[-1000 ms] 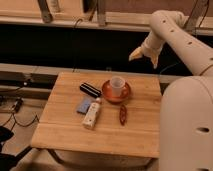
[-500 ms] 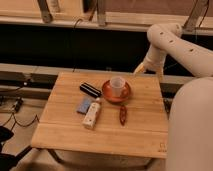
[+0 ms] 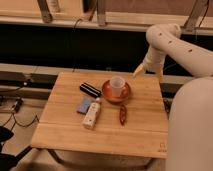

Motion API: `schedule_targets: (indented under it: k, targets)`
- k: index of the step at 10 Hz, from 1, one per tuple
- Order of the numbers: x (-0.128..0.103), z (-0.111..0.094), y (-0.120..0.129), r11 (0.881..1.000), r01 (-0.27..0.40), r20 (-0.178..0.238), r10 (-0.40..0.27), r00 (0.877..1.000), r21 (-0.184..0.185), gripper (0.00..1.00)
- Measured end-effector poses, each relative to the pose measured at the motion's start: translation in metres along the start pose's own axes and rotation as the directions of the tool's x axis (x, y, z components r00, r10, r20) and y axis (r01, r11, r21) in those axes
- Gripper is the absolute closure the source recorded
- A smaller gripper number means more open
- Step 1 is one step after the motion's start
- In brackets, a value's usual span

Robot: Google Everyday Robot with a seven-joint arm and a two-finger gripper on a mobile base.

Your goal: Place the pepper in the ceramic cup

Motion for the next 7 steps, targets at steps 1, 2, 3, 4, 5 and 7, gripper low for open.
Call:
schedule_targets:
  k: [1, 2, 3, 4, 5, 7]
  targets:
    - [0.011, 0.005, 0.023, 0.998, 0.064, -0.02, -0.064, 0.998, -0.019, 0.2]
    - [0.025, 0.012, 0.044, 0.993, 0.112, -0.035, -0.114, 0.993, -0.041, 0.2]
    - [0.035, 0.019, 0.052, 0.989, 0.141, -0.046, -0.144, 0.989, -0.047, 0.2]
    - [0.046, 0.029, 0.061, 0.984, 0.166, -0.06, -0.17, 0.984, -0.062, 0.2]
    - [0.059, 0.044, 0.071, 0.978, 0.19, -0.076, -0.196, 0.978, -0.085, 0.2]
    - [0.073, 0.066, 0.083, 0.97, 0.21, -0.089, -0.222, 0.971, -0.125, 0.2]
